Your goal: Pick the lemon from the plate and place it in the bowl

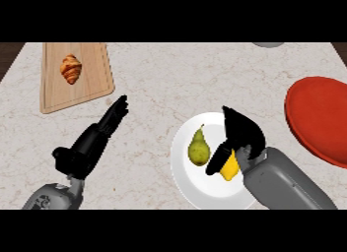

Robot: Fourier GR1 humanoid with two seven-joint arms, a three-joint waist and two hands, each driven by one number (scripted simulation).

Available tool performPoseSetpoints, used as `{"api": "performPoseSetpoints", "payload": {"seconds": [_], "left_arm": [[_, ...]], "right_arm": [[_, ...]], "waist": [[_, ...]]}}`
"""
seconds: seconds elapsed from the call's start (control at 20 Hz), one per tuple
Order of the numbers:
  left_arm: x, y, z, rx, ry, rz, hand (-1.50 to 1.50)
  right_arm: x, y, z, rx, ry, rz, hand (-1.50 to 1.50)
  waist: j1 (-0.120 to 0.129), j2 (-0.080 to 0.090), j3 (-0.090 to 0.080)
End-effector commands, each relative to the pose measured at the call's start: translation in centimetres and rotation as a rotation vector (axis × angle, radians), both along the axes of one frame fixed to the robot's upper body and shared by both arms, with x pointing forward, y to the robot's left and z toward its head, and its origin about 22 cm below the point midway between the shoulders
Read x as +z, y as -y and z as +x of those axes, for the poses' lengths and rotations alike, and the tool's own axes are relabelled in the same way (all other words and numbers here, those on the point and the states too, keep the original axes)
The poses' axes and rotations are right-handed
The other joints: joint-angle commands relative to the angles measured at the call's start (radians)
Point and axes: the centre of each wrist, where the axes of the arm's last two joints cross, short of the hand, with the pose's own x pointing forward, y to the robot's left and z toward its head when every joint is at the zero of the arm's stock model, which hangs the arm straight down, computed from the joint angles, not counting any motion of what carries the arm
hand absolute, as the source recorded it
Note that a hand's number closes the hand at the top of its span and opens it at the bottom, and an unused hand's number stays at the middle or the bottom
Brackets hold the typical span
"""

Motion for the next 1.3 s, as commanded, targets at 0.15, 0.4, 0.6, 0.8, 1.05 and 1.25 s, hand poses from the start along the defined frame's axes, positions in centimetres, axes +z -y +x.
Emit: {"api": "performPoseSetpoints", "payload": {"seconds": [0.15, 0.4, 0.6, 0.8, 1.05, 1.25], "left_arm": [[-1.1, -0.3, 0.0, 0.009, -0.017, -0.005, 0.0], [0.3, 0.8, 0.8, 0.008, -0.002, -0.006, 0.0], [0.4, -1.4, -0.4, -0.019, -0.01, -0.004, 0.0], [1.1, -0.4, 0.0, -0.01, 0.01, -0.009, 0.0], [-0.3, -0.6, -0.6, -0.016, -0.001, -0.007, 0.0], [-0.8, 0.2, 1.2, -0.032, -0.001, -0.024, 0.0]], "right_arm": [[0.1, -1.3, -0.5, -0.123, -0.05, -0.215, -1.5], [-1.9, -2.0, -1.3, -0.156, -0.034, -0.259, -1.5], [-3.5, -0.8, -2.4, -0.21, -0.064, -0.253, -1.5], [-2.8, -0.1, -2.0, -0.197, -0.107, -0.253, -1.5], [-4.4, -1.1, -2.5, -0.213, -0.101, -0.246, -1.5], [-4.6, -1.0, -3.0, -0.213, -0.085, -0.224, -1.5]], "waist": [[-0.011, 0.0, 0.0], [-0.011, 0.002, 0.001], [-0.001, 0.002, 0.002], [-0.002, 0.002, 0.002], [0.009, 0.007, 0.003], [-0.001, 0.008, 0.002]]}}
